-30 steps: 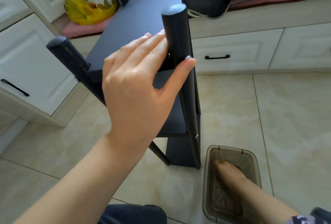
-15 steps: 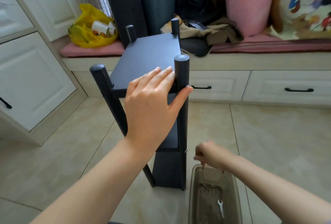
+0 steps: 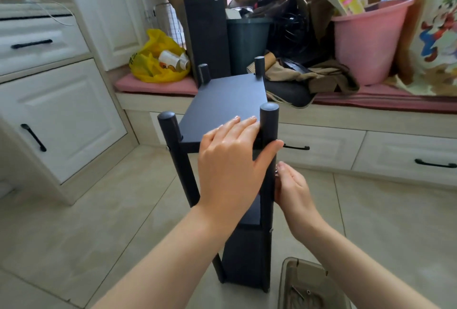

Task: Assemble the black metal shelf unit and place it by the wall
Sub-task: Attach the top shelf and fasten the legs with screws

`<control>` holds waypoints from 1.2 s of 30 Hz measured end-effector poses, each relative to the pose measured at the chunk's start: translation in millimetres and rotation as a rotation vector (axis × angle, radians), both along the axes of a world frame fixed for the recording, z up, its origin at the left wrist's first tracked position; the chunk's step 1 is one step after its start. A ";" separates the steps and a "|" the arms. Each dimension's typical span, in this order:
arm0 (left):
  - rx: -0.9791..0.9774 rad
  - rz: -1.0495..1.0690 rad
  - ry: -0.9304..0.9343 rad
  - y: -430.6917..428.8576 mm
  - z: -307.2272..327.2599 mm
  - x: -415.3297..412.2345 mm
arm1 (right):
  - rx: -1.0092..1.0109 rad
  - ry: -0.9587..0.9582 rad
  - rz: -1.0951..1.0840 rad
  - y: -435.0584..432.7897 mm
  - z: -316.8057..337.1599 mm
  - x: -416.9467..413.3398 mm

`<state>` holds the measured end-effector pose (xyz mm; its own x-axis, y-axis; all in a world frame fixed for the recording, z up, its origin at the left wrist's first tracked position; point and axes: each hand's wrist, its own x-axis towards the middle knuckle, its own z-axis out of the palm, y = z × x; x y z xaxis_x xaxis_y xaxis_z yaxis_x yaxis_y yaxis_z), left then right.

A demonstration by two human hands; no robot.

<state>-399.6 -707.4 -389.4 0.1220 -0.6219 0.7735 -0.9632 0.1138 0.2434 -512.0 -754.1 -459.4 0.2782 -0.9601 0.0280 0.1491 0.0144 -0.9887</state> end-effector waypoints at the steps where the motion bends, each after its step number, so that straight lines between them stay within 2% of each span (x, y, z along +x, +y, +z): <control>1: 0.010 0.003 0.017 0.6 2.3 6.2 | -0.022 0.019 0.007 -1.6 0.7 8.4; 8: 0.021 -0.074 0.215 3.5 13.1 71.5 | -0.034 0.079 0.122 -18.0 10.5 74.3; 19: 0.010 0.006 0.619 51.5 -6.9 178.4 | 0.023 0.047 0.282 -5.3 8.2 176.3; 22: -0.013 0.062 0.781 70.2 -33.8 204.4 | -0.035 0.117 0.322 2.5 -9.0 198.8; 28: 0.017 0.181 1.160 96.4 -129.1 229.9 | -0.161 0.396 0.366 5.5 -73.7 219.5; 32: 0.032 0.165 1.372 95.2 -190.5 225.3 | -0.231 0.560 0.403 -3.4 -118.1 213.4; 36: 0.082 0.142 1.495 85.6 -237.7 216.7 | -0.251 0.667 0.426 -19.5 -149.6 198.7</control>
<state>-182.9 -621.8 -627.1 0.8068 -0.5714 -0.1505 0.1703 -0.0190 0.9852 -313.3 -773.7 -609.0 0.6503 -0.7562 -0.0719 -0.4376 -0.2956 -0.8492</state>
